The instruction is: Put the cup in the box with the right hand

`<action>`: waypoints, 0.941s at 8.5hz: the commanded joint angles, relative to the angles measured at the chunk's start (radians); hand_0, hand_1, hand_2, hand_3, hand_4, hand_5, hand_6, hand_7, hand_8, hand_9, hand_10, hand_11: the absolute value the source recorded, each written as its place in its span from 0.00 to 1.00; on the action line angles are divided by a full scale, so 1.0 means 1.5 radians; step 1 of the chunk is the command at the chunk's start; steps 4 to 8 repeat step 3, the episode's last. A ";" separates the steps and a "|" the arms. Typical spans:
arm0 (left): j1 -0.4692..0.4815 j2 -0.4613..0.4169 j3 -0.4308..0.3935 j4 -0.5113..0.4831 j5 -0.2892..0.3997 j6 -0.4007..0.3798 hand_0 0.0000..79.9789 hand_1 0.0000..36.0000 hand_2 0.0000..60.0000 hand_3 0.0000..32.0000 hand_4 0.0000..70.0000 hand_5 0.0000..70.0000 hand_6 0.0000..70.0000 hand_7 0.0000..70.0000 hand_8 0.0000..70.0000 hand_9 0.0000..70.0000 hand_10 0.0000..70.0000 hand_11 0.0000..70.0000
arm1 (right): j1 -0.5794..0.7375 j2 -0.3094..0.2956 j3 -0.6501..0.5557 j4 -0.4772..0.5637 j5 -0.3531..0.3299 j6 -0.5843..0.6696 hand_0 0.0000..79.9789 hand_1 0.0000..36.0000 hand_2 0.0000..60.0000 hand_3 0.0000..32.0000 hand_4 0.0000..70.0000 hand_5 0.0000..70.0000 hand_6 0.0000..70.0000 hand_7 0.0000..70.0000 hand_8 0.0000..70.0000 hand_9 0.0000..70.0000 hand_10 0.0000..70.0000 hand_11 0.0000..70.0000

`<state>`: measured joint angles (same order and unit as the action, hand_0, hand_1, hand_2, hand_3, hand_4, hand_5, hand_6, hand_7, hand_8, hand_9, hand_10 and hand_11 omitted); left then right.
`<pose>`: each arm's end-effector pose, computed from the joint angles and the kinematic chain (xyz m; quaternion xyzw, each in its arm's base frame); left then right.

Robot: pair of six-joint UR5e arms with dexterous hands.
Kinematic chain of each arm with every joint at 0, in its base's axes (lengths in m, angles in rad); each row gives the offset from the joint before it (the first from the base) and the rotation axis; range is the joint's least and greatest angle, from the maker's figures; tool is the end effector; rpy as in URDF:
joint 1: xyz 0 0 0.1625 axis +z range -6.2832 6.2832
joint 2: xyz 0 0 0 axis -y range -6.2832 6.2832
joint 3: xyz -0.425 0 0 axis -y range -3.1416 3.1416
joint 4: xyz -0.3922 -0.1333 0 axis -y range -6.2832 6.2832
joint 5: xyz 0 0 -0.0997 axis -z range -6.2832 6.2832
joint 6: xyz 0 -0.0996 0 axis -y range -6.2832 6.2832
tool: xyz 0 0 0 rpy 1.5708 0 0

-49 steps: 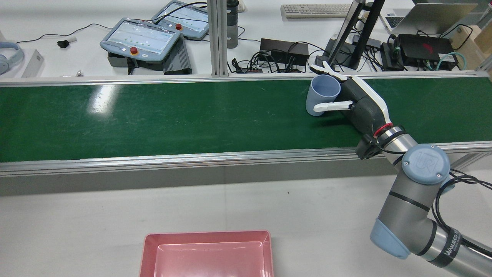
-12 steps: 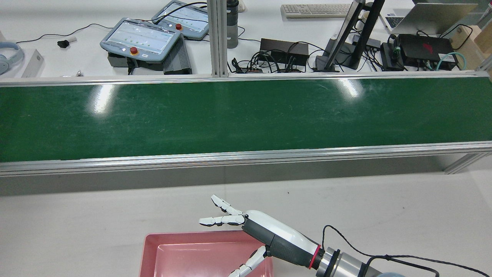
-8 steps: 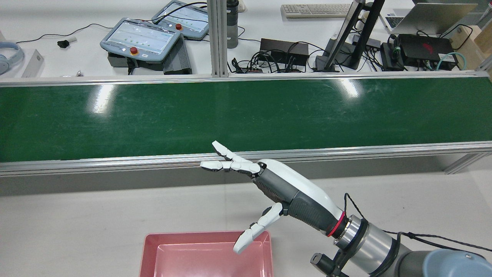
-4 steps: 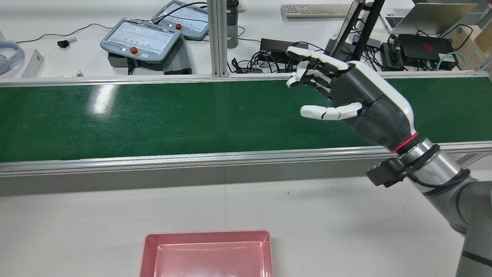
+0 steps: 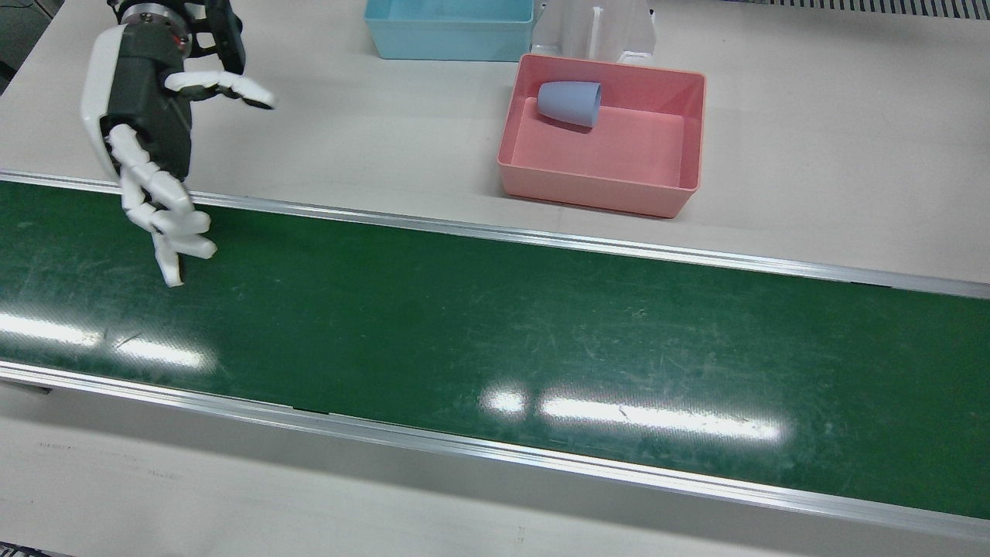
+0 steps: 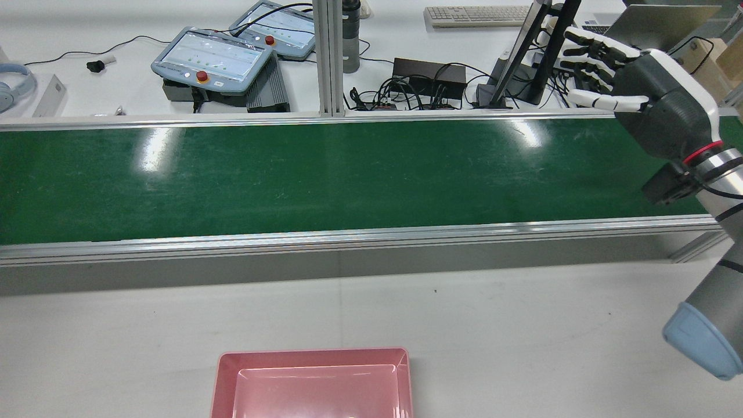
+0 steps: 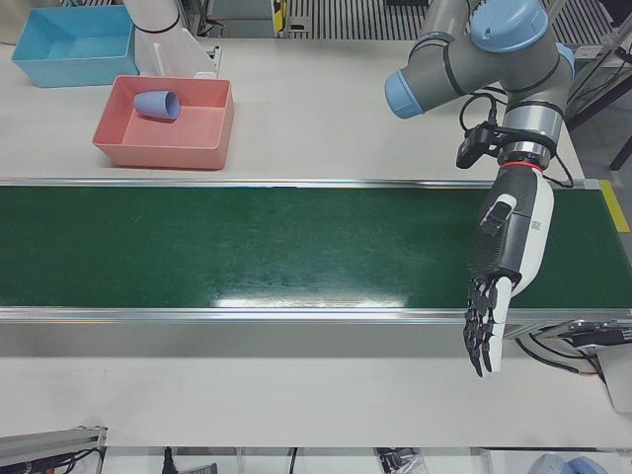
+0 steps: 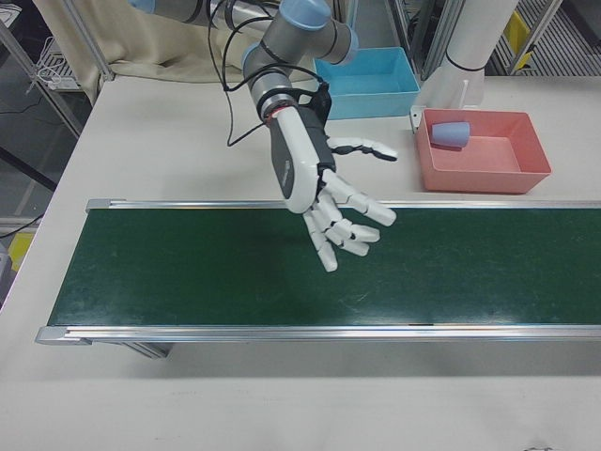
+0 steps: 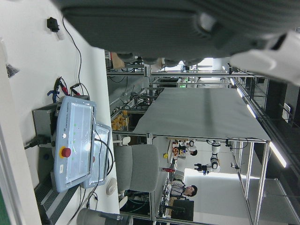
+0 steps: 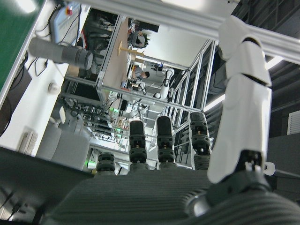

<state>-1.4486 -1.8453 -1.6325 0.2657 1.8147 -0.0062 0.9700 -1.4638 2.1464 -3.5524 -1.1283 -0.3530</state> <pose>-0.0367 -0.5978 0.5348 -0.1293 0.7193 -0.6704 0.1281 -0.1167 -0.4815 0.4095 0.0357 -0.7874 0.6044 0.1156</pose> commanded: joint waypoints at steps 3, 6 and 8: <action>-0.001 0.000 -0.001 0.000 0.000 0.000 0.00 0.00 0.00 0.00 0.00 0.00 0.00 0.00 0.00 0.00 0.00 0.00 | 0.046 -0.022 -0.074 0.001 -0.025 0.014 0.67 0.71 0.16 0.00 0.00 0.10 0.02 0.00 0.00 0.00 0.00 0.00; -0.001 0.000 -0.001 0.000 0.000 0.000 0.00 0.00 0.00 0.00 0.00 0.00 0.00 0.00 0.00 0.00 0.00 0.00 | 0.046 -0.022 -0.074 0.001 -0.025 0.014 0.67 0.71 0.16 0.00 0.00 0.10 0.02 0.00 0.00 0.00 0.00 0.00; -0.001 0.000 -0.001 0.000 0.000 0.000 0.00 0.00 0.00 0.00 0.00 0.00 0.00 0.00 0.00 0.00 0.00 0.00 | 0.046 -0.022 -0.074 0.001 -0.025 0.014 0.67 0.71 0.16 0.00 0.00 0.10 0.02 0.00 0.00 0.00 0.00 0.00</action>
